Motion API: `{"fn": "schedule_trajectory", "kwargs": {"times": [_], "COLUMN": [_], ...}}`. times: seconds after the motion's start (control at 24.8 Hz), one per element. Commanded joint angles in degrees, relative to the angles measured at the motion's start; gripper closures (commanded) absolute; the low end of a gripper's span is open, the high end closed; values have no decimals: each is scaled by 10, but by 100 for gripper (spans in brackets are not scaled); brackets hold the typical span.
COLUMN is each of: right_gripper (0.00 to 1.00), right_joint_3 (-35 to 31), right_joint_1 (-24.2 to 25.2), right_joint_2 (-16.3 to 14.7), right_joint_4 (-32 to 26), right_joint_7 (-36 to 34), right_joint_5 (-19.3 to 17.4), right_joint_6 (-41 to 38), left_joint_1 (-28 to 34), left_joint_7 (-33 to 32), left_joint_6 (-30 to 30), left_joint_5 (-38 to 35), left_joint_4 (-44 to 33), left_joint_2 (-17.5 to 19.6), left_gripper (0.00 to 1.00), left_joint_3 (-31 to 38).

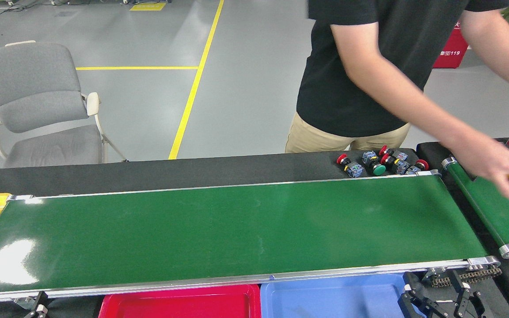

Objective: Pick switch part from conveyor to tray

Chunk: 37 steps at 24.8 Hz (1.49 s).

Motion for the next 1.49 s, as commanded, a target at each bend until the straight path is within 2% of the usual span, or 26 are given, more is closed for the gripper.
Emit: {"fn": "schedule_trajectory", "kwargs": {"times": [0.0,1.45], "right_gripper": [0,0], "right_joint_3": [-1,-7], "right_joint_1": [-2,-3], "right_joint_2": [-4,-1], "right_joint_4": [-8,2], "right_joint_7": [-28,-19], "right_joint_5": [-1,-10], "right_joint_6": [-24,-31], "left_joint_1": [0,-4], "left_joint_7": [2,4], "left_joint_6": [0,-2], "left_joint_5": [2,17], "left_joint_4": [-5,-8], "left_joint_2": [3,16], "left_gripper": [0,0], "left_joint_3": [2,6]}}
